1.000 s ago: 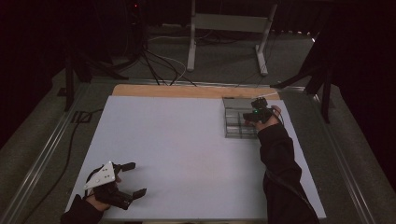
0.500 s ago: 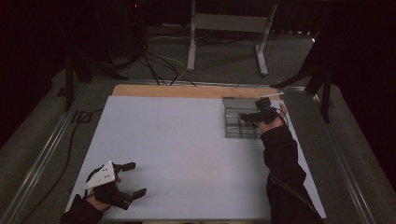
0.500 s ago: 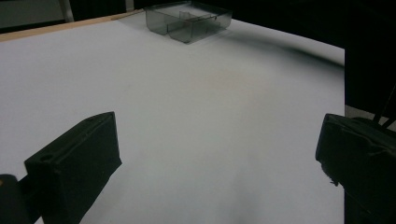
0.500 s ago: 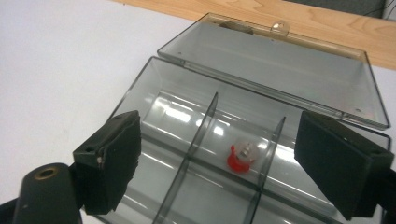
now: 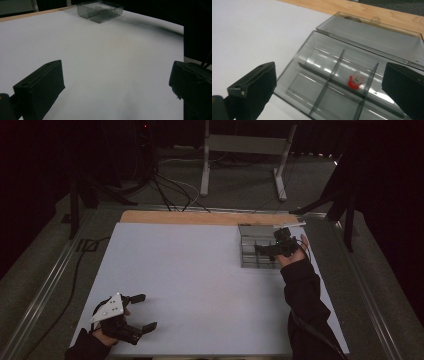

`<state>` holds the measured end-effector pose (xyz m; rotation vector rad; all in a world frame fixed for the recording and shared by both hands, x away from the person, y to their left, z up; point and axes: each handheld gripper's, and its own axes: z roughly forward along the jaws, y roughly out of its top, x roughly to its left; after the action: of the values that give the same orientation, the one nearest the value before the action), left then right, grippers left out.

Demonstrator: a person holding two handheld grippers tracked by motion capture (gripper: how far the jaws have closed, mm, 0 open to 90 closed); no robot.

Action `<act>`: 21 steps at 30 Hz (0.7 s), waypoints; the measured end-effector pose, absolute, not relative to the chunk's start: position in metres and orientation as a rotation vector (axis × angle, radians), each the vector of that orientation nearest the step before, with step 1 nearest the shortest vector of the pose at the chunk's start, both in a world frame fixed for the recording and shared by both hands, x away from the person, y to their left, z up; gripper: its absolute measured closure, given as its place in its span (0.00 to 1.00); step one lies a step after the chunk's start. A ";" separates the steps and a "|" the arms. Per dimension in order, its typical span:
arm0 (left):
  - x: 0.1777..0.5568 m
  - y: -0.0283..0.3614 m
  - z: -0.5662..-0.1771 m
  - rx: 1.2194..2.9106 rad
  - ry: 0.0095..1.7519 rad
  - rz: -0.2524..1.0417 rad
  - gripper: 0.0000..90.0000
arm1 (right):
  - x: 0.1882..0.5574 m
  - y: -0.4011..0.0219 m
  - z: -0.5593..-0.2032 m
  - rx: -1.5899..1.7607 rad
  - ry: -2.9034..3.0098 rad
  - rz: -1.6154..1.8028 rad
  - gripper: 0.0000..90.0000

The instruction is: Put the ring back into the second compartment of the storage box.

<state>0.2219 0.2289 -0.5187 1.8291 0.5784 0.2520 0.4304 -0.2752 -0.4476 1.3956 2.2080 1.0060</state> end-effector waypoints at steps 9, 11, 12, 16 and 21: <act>0.222 0.229 -0.519 1.829 0.580 0.249 0.00 | 0.410 -0.268 -0.437 1.325 2.253 1.070 0.00; 0.222 0.229 -0.519 1.829 0.577 0.251 0.00 | 0.404 -0.267 -0.435 1.308 2.250 1.087 0.00; 0.222 0.229 -0.518 1.827 0.578 0.250 0.00 | 0.401 -0.267 -0.435 1.301 2.251 1.093 0.00; 0.222 0.228 -0.519 1.832 0.573 0.249 0.00 | 0.388 -0.267 -0.435 1.290 2.254 1.113 0.00; 0.222 0.229 -0.518 1.828 0.574 0.250 0.00 | 0.371 -0.269 -0.437 1.276 2.245 1.142 0.00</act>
<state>0.2216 0.2288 -0.5183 1.8276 0.5735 0.2500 0.3712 -0.2691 -0.4365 1.2761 2.2454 1.1421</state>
